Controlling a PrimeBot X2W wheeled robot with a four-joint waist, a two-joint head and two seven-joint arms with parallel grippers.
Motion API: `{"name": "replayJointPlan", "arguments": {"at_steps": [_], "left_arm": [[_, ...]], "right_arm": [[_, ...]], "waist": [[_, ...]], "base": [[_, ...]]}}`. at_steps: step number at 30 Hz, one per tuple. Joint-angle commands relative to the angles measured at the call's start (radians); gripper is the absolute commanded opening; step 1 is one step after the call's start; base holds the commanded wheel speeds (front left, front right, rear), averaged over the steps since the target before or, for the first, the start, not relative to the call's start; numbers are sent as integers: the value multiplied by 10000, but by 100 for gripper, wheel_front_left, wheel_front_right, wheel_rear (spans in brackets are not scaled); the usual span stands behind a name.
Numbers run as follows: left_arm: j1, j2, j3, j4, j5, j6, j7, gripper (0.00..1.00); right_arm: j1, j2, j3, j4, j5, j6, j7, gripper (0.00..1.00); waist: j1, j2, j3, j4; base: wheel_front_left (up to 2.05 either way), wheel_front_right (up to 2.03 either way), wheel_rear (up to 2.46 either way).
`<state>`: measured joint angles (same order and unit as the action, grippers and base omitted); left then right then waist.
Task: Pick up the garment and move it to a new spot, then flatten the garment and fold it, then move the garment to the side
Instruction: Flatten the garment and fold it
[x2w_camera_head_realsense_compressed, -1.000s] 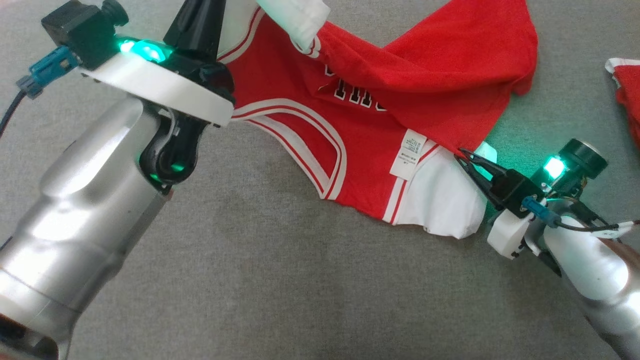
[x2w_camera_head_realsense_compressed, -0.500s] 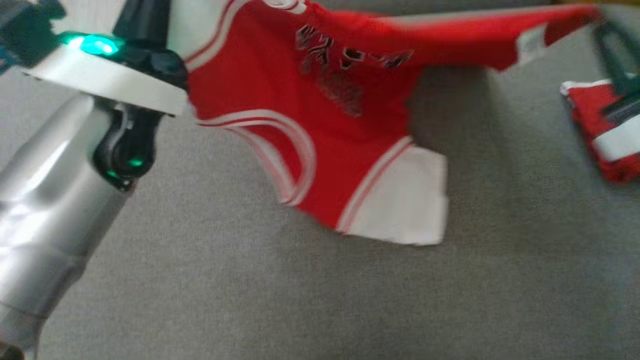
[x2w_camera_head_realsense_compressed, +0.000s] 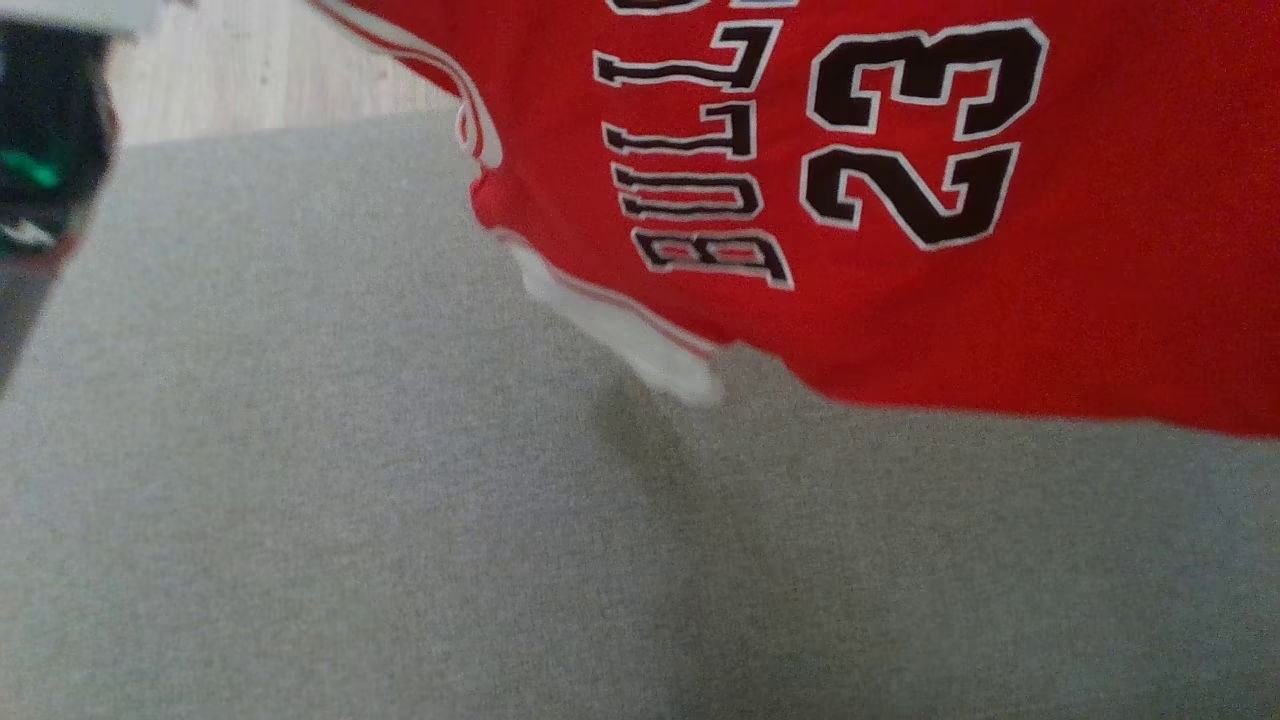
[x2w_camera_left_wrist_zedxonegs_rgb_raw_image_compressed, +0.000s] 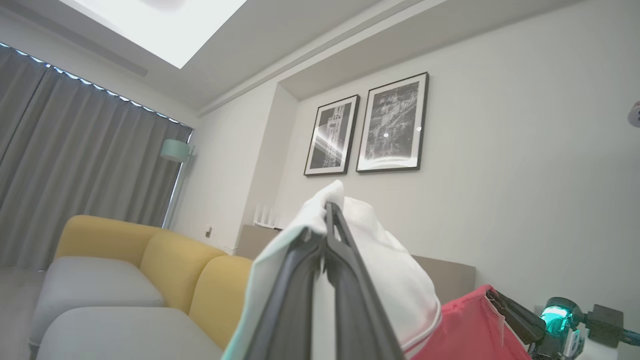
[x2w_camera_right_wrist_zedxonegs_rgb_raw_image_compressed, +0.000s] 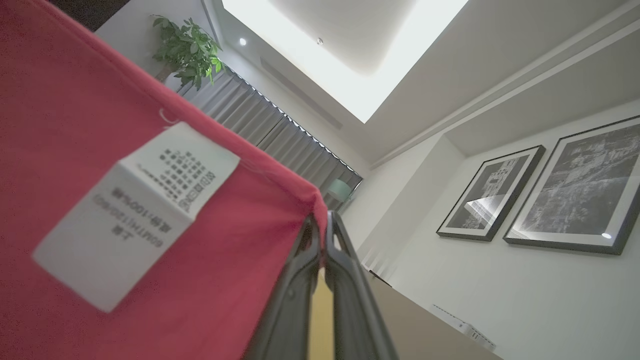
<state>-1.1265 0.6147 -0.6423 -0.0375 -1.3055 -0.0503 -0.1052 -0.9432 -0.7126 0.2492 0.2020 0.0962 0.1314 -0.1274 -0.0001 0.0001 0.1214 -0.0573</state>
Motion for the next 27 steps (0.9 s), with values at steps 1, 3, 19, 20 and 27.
{"name": "replayJointPlan", "arguments": {"at_steps": [1, 3, 19, 20, 27], "left_arm": [[-693, 495, 485, 152, 74, 59, 186, 0], [-1122, 444, 299, 793, 329, 27, 431, 0], [-4298, -1084, -870, 5158, 2384, -784, -882, 0], [-4220, -1121, -900, 5133, 2276, -791, -984, 0], [-2282, -339, -1807, 3494, 1275, -800, -1292, 0]], "right_arm": [[-364, 17, 203, 132, 93, -7, 91, 0], [-886, 200, 574, 759, 164, -7, 74, 0], [-3825, 1419, 1046, 4283, -1130, -7, -1285, 0], [-3731, 1450, 996, 4347, -1269, -7, -1308, 0], [-2260, 1603, 840, 4276, -1360, -7, -1340, 0]], "waist": [[1, -1, 361, 12], [1, -1, 681, 69], [1, -1, 2525, 827], [1, -1, 2534, 855], [1, -1, 2661, 951]], "base": [[0, 0, 0], [0, 0, 0], [0, 0, 0], [0, 0, 0], [0, 0, 0]]}}
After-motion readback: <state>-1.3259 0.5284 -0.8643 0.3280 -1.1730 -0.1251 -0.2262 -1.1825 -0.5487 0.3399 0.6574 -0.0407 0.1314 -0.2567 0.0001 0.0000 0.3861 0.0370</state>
